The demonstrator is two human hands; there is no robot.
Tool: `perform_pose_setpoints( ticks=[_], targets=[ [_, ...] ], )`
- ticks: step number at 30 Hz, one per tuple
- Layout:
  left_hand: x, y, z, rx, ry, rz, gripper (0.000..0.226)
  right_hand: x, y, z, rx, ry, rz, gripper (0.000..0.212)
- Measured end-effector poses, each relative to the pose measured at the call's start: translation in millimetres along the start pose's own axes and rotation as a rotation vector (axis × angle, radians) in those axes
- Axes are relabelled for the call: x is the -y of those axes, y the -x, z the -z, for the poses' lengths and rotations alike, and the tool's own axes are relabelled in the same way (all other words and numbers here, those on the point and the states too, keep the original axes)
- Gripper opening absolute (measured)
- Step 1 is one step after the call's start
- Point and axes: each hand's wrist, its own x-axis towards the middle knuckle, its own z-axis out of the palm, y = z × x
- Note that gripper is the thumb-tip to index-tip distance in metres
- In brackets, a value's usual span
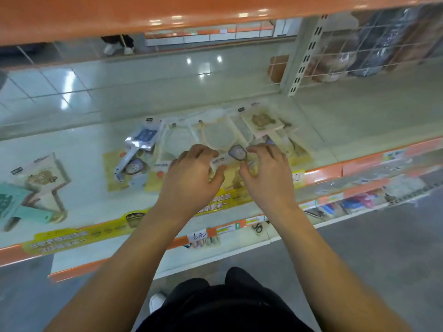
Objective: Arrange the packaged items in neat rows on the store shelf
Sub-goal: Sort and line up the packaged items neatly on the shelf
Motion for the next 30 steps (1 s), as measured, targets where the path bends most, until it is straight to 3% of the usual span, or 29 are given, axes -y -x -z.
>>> perform_pose_setpoints(
  ticks=[16, 22, 30],
  targets=[
    [-44.1, -32.7, -44.1, 0.004, -0.007, -0.004, 0.027, -65.6, -33.9, 13.2, 0.041, 0.023, 0.059, 0.042],
    [-39.4, -47.6, -40.7, 0.002, 0.015, 0.019, 0.037, -65.7, -55.4, 3.9, 0.006, 0.017, 0.1, 0.045],
    [-22.2, -56.1, -36.1, 0.063, 0.018, 0.102, 0.035, -59.5, -101.6, -11.9, 0.258, 0.043, -0.026, 0.065]
  ],
)
